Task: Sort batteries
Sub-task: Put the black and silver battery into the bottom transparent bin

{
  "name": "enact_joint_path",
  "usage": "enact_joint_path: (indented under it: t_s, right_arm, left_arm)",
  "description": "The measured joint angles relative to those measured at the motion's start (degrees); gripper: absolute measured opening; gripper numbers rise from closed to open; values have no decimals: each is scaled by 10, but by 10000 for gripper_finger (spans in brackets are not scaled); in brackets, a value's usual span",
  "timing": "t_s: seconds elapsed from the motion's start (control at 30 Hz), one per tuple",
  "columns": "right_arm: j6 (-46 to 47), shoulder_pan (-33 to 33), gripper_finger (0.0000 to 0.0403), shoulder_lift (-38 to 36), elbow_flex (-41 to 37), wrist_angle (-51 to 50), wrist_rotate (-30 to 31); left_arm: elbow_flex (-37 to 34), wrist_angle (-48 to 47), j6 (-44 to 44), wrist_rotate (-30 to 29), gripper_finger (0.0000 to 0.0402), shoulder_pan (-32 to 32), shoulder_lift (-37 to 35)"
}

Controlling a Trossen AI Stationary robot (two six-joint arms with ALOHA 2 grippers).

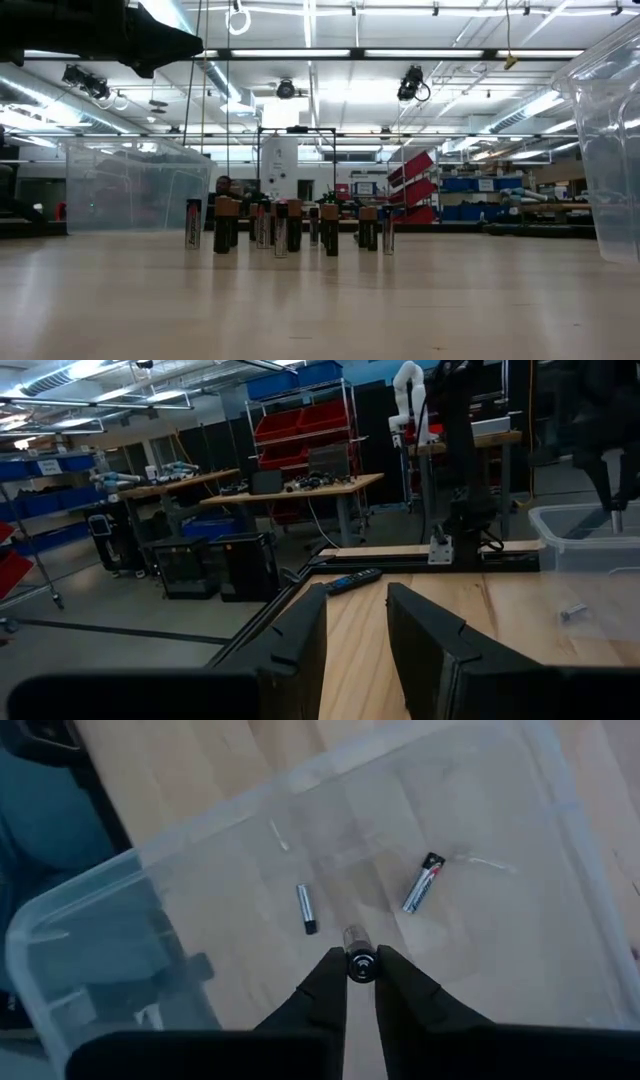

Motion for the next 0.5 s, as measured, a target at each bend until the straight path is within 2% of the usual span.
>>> enact_joint_path:
  t_s: [0.27,0.5]
  right_arm:
    - [6,0,47,13,0,4,4]
    - [47,-2,48,13,0,4,5]
  left_arm:
    - [0,-1,-1,0,106,0,0]
    - [0,-3,-2,0,106,0,0]
